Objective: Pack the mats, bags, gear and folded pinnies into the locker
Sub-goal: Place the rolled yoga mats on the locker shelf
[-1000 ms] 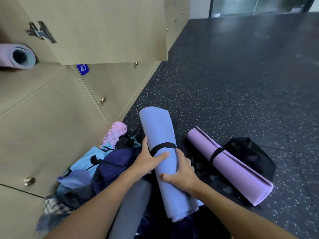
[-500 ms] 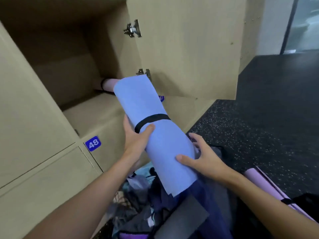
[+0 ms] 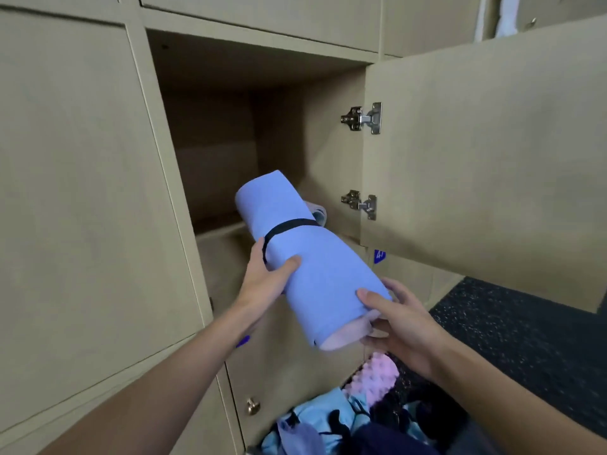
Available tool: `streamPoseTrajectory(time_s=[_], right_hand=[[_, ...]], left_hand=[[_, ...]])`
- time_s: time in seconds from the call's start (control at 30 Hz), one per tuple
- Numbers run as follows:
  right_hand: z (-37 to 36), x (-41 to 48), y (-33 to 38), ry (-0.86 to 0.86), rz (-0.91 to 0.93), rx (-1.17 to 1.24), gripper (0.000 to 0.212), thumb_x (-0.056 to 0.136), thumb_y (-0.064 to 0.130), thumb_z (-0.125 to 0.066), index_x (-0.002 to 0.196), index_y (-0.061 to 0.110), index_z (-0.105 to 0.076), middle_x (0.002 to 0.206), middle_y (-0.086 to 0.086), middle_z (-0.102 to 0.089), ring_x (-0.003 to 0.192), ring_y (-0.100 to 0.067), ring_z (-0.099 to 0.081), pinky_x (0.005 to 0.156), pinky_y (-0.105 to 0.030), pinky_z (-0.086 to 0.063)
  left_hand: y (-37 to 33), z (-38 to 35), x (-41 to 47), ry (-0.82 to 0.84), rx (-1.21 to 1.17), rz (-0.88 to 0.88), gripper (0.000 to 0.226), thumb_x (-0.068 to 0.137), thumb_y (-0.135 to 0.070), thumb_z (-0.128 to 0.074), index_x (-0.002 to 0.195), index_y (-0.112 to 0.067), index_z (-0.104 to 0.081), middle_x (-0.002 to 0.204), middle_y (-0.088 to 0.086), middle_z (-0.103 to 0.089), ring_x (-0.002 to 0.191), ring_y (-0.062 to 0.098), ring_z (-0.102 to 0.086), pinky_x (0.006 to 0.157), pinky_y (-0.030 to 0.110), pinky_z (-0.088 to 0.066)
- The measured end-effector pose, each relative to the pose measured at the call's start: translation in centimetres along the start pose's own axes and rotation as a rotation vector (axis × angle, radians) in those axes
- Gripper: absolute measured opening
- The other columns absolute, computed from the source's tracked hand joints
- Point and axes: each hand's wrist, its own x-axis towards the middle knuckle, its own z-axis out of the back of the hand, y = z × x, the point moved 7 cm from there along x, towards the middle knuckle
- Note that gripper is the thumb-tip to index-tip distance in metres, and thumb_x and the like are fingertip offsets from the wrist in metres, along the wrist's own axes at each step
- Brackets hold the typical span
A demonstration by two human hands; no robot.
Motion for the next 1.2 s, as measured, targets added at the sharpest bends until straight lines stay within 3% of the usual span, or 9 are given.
streamPoseTrajectory(time_s=[0.23, 0.37, 0.5, 0.57, 0.67, 0.8, 0.9, 1.03, 1.2], right_hand=[[-4.8, 9.0, 1.9, -0.116, 0.079, -0.066, 0.055, 0.085, 0.025, -0.076, 0.132, 0.02, -0.048, 0.122, -0.001, -0.057, 0.088, -0.017, -0.062, 0.057, -0.032, -0.055], [-6.0, 12.1, 2.3, -0.058, 0.214, -0.255, 0.066, 0.091, 0.026, -0.07, 0.146, 0.022, -0.033, 0.125, 0.002, -0.05, 0.103, -0.014, -0.059, 0.079, -0.034, -0.056], [-6.8, 12.8, 3.2, 0.13, 0.636, -0.687, 0.066, 0.077, 0.037, -0.08, 0.13, 0.048, -0.042, 0.136, 0.015, -0.031, 0.125, 0.017, -0.03, 0.093, -0.001, -0.031], [-7.0, 14.4, 2.2, 0.186, 0.674, -0.872, 0.065, 0.063, 0.057, -0.074, 0.122, 0.057, -0.045, 0.139, 0.014, -0.032, 0.134, -0.001, -0.032, 0.106, -0.016, -0.033], [-7.0, 17.7, 1.5, 0.12, 0.612, -0.801, 0.065, 0.064, 0.056, -0.07, 0.126, 0.045, -0.055, 0.132, 0.019, -0.036, 0.133, -0.014, -0.04, 0.109, -0.035, -0.04], [-7.9, 20.9, 1.9, 0.066, 0.592, -0.907, 0.085, 0.058, 0.059, -0.067, 0.137, 0.032, -0.053, 0.155, 0.0, -0.02, 0.144, -0.017, -0.026, 0.113, -0.028, -0.029], [-8.5, 20.9, 2.6, 0.106, 0.663, -1.022, 0.094, 0.056, 0.07, -0.065, 0.141, 0.035, -0.047, 0.159, 0.009, -0.006, 0.144, -0.007, -0.009, 0.114, -0.028, -0.02], [-9.1, 20.5, 3.5, 0.096, 0.788, -1.012, 0.092, 0.059, 0.08, -0.052, 0.136, 0.029, -0.056, 0.15, 0.015, -0.037, 0.141, -0.005, -0.021, 0.119, -0.039, -0.022], [-10.9, 23.0, 3.1, 0.033, 0.715, -1.005, 0.088, 0.061, 0.081, -0.051, 0.132, 0.031, -0.057, 0.147, 0.016, -0.044, 0.138, -0.006, -0.027, 0.117, -0.043, -0.022]], left_hand=[[2.6, 1.7, 4.6, -0.019, 0.329, -0.012, 0.069, 0.091, -0.036, -0.068, 0.151, -0.018, -0.038, 0.155, -0.004, -0.03, 0.137, 0.008, -0.036, 0.102, 0.015, -0.027], [4.3, 1.6, 5.7, 0.062, 0.45, -0.009, 0.09, 0.076, -0.064, -0.07, 0.153, -0.034, -0.032, 0.16, -0.014, -0.015, 0.145, 0.0, -0.021, 0.109, 0.017, -0.02], [5.4, 1.7, 6.4, 0.039, 0.513, -0.018, 0.102, 0.057, -0.089, -0.052, 0.149, -0.055, -0.023, 0.161, -0.027, -0.009, 0.147, 0.002, -0.02, 0.121, 0.032, -0.021], [5.7, 1.8, 7.1, -0.003, 0.554, -0.028, 0.101, 0.058, -0.092, -0.046, 0.149, -0.053, -0.025, 0.163, -0.022, -0.012, 0.149, 0.008, -0.02, 0.123, 0.04, -0.02], [5.9, 1.9, 7.5, -0.018, 0.634, -0.018, 0.1, 0.06, -0.094, -0.038, 0.15, -0.053, -0.023, 0.164, -0.019, -0.015, 0.149, 0.015, -0.024, 0.122, 0.041, -0.022], [5.5, 1.8, 7.6, -0.024, 0.738, -0.065, 0.084, 0.081, -0.078, -0.048, 0.153, -0.046, -0.019, 0.162, -0.021, -0.021, 0.147, 0.008, -0.026, 0.121, 0.039, -0.022], [5.4, 1.9, 7.8, -0.054, 0.802, -0.08, 0.075, 0.092, -0.064, -0.05, 0.155, -0.041, -0.017, 0.161, -0.019, -0.024, 0.146, 0.005, -0.027, 0.121, 0.038, -0.022], [5.6, 1.8, 8.4, -0.045, 0.877, -0.056, 0.075, 0.094, -0.063, -0.047, 0.157, -0.037, -0.016, 0.162, -0.017, -0.023, 0.147, 0.006, -0.027, 0.121, 0.036, -0.02], [5.5, 2.0, 8.5, -0.092, 0.959, -0.047, 0.08, 0.09, -0.066, -0.049, 0.156, -0.032, -0.019, 0.161, -0.015, -0.026, 0.146, 0.009, -0.027, 0.12, 0.035, -0.018]])
